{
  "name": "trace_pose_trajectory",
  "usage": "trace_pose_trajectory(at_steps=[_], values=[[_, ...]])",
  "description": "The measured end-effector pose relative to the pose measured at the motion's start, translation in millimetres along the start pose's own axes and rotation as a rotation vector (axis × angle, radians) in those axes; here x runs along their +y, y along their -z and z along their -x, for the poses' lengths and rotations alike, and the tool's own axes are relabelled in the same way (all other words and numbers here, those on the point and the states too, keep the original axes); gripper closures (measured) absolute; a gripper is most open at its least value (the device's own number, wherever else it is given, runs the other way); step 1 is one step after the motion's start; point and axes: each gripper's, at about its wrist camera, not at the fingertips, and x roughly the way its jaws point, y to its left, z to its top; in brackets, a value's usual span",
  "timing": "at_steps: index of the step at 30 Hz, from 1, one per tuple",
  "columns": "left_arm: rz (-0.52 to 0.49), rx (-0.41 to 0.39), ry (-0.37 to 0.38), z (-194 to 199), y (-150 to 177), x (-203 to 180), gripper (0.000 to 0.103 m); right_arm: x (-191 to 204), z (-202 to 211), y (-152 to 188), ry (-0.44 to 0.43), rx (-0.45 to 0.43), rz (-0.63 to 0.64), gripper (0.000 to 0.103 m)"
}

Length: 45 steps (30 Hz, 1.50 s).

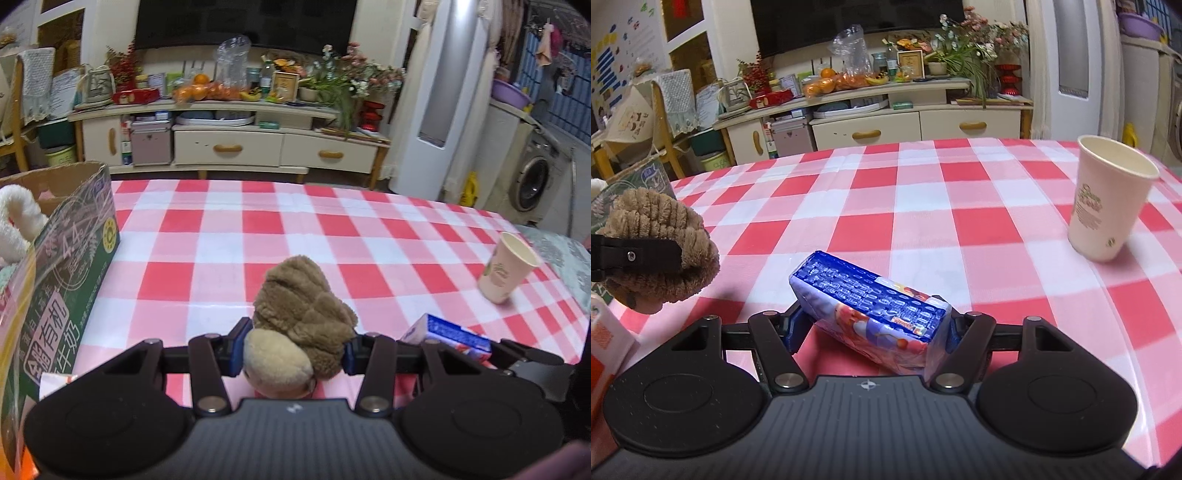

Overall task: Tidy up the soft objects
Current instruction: 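Carry the brown plush with left tool while right tool carries the milk carton to the box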

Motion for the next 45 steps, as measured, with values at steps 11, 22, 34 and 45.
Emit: trace_pose_trajectory(at_steps=[11,22,34,45], values=[[-0.038,-0.038,0.078,40.8,-15.6,12.6,0.057,12.9,24.3,5.2,0.014,0.013,-0.039,0.019],[0.0,-0.109,0.081,76.6,-28.1,46.8,0.057,48.6,49.0,-9.9,0.005,-0.01,0.014,0.019],[0.063,-0.18,0.049,106.7,-35.0,88.2,0.057,117.9,76.9,-26.7,-0.105,-0.058,0.125,0.019],[0.145,-0.221,-0.013,123.0,-40.9,137.8,0.056,179.3,94.5,-42.0,-0.199,-0.1,0.224,0.019]])
